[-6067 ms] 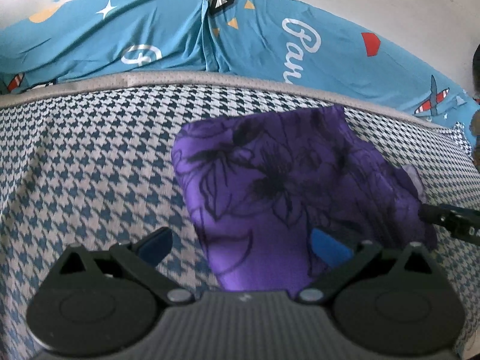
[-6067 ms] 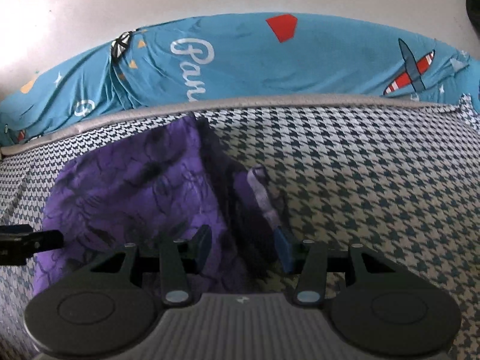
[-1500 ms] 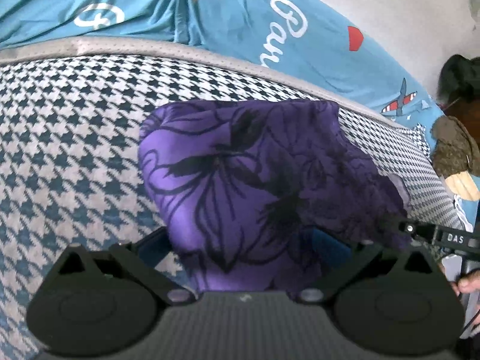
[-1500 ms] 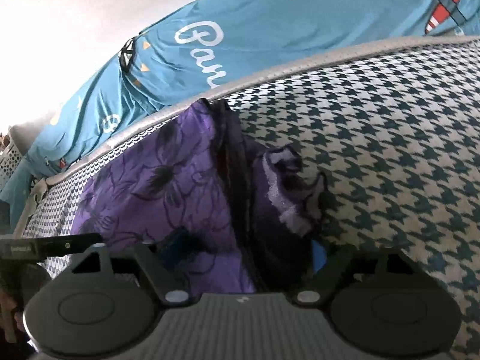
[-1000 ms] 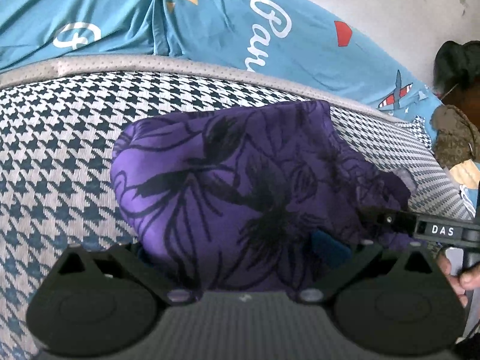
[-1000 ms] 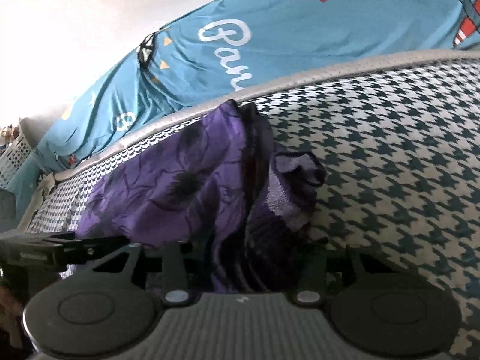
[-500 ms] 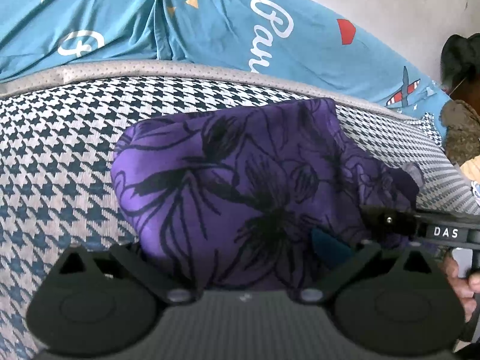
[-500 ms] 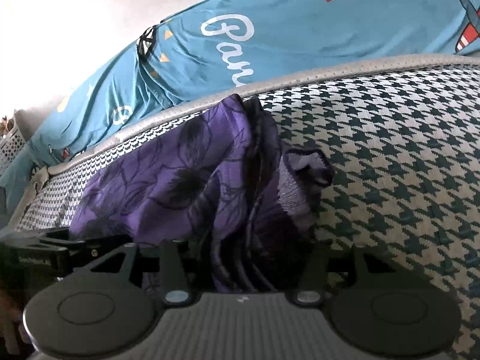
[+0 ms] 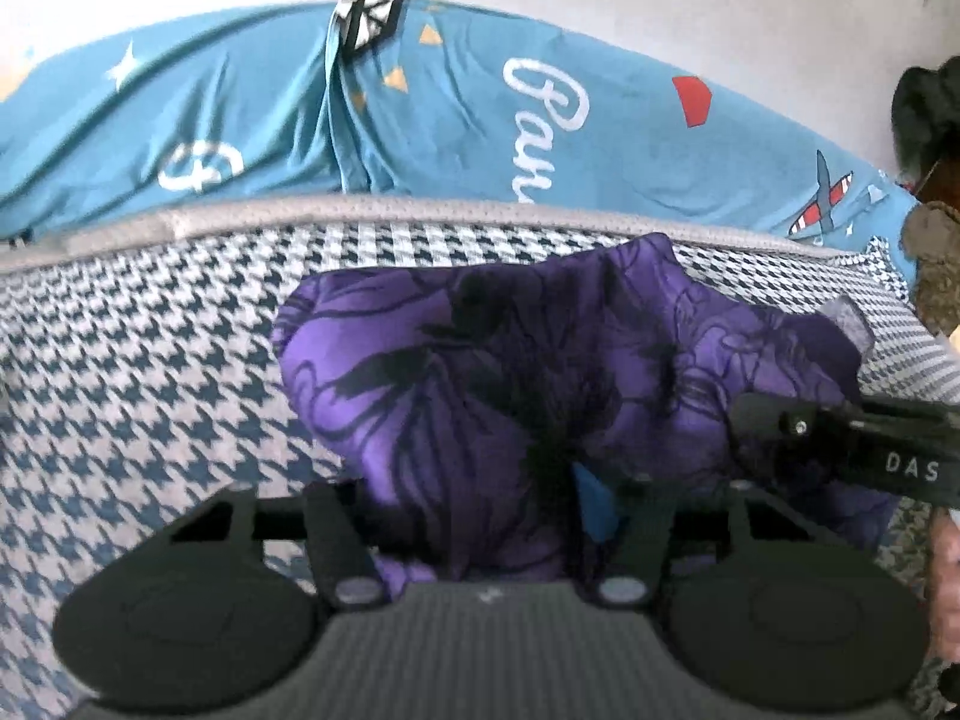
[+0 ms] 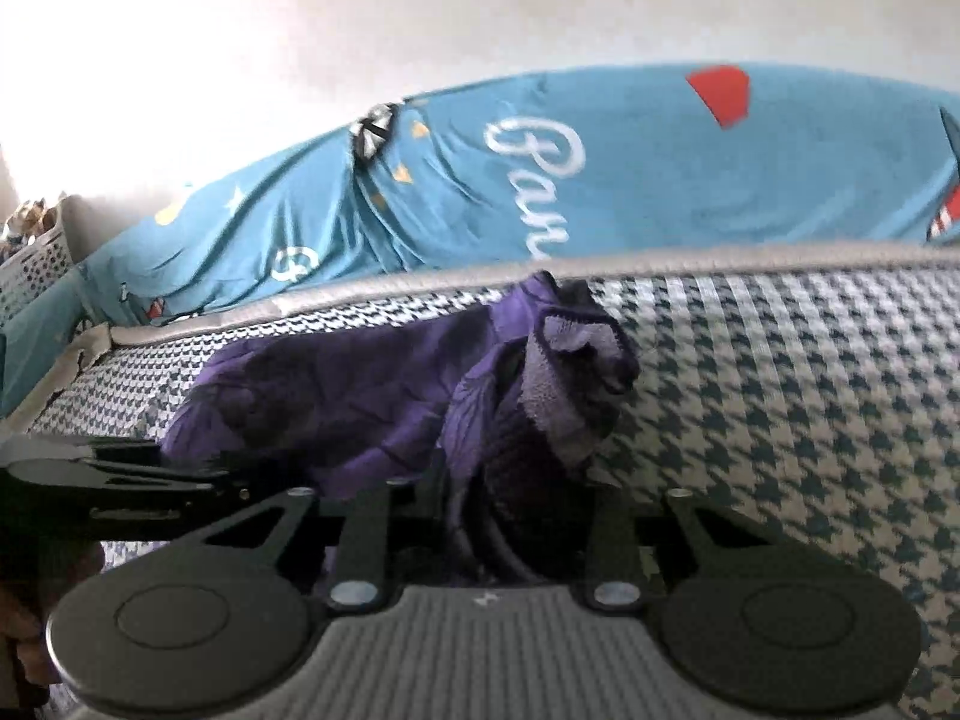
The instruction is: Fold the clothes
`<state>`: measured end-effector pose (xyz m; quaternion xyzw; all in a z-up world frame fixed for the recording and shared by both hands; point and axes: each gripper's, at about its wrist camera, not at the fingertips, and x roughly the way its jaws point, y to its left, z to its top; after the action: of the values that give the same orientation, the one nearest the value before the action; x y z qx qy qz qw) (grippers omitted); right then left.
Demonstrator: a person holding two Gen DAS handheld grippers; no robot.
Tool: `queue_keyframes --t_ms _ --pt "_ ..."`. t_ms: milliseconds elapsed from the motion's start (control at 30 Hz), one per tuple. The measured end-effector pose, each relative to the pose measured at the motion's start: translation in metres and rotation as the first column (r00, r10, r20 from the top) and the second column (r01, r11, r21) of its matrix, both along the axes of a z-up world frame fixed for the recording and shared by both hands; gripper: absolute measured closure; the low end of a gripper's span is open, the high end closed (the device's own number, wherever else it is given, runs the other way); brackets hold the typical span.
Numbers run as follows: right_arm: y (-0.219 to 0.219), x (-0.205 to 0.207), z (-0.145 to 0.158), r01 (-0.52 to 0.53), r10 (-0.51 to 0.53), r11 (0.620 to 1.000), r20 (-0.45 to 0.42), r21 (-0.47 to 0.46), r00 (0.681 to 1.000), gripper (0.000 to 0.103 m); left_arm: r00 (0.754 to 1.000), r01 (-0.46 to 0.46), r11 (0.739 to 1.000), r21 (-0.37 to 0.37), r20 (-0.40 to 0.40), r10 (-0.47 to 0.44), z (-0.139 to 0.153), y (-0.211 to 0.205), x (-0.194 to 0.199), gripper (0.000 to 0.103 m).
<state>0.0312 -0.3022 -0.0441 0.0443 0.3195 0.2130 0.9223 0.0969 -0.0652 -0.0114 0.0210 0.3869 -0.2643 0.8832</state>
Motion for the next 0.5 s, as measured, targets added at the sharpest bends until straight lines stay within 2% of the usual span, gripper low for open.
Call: queue_keyframes --t_ms 267,500 --pt "0.016 -0.007 0.012 -0.041 0.039 0.998 0.038 0.041 0.999 0.077 0.996 -0.041 0.997 0.060 0.083 0.035 0.018 0.008 -0.009 0.054" --pt "0.033 -0.006 0.006 -0.086 0.085 0.993 0.015 0.086 0.996 0.077 0.992 -0.110 0.991 0.078 0.073 0.105 0.030 0.045 -0.008 0.054"
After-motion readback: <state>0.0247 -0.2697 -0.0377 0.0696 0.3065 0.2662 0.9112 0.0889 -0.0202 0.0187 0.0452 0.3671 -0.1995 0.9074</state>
